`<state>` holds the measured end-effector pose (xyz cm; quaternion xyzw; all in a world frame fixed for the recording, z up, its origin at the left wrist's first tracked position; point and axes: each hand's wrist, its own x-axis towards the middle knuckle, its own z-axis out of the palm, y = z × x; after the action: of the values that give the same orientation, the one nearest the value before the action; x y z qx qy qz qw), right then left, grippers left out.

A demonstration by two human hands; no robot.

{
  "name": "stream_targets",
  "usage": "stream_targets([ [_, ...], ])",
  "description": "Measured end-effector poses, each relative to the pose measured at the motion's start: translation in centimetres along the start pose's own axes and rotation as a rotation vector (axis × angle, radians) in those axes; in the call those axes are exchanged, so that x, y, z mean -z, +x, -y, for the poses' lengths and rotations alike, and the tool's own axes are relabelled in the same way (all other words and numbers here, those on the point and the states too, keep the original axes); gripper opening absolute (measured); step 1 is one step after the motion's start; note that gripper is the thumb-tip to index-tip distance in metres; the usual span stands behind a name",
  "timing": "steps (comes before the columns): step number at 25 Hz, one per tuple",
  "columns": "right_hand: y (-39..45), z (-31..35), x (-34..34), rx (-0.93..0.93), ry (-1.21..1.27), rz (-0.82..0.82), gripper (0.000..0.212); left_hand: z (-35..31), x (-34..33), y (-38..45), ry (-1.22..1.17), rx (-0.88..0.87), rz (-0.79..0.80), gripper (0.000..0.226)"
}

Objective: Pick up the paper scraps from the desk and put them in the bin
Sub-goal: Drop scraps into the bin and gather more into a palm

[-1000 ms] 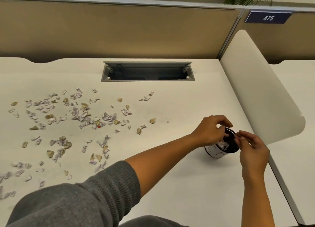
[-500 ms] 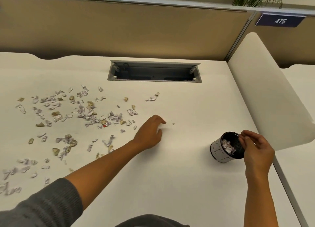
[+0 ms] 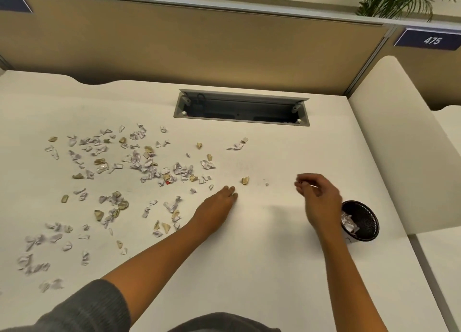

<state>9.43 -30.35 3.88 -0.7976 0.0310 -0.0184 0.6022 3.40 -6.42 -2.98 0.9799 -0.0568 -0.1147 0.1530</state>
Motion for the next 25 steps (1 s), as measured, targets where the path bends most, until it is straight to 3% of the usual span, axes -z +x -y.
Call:
stream_targets([
  [4, -0.4, -1.4, -5.6, 0.077, -0.385, 0.222, 0.028, 0.4, 0.9, 0.2, 0.062, 0.025, -0.012, 0.045],
  [8, -1.5, -3.4, -10.1, -0.011, -0.575, 0.438, 0.067, 0.8, 0.9, -0.7, 0.118, 0.016, 0.002, 0.033],
  [10, -1.8, -3.7, -12.0, -0.022, -0.591, 0.469, 0.071, 1.1, 0.9, -0.9, 0.107, 0.03, -0.003, 0.03],
  [17, -1.7, -4.1, -16.5, 0.107, -0.649, 0.574, 0.07, 2.9, 2.7, -2.5, -0.453, 0.307, -0.232, 0.024],
  [21, -0.3, -3.9, -18.5, 0.167, -0.668, 0.64, 0.077, 4.6, 4.4, -3.6, -0.596, 0.437, -0.354, 0.021],
  [25, 3.8, -3.0, -19.2, 0.115, -0.667, 0.551, 0.078, 5.5, 5.3, -4.7, -0.691, 0.531, -0.407, 0.016],
])
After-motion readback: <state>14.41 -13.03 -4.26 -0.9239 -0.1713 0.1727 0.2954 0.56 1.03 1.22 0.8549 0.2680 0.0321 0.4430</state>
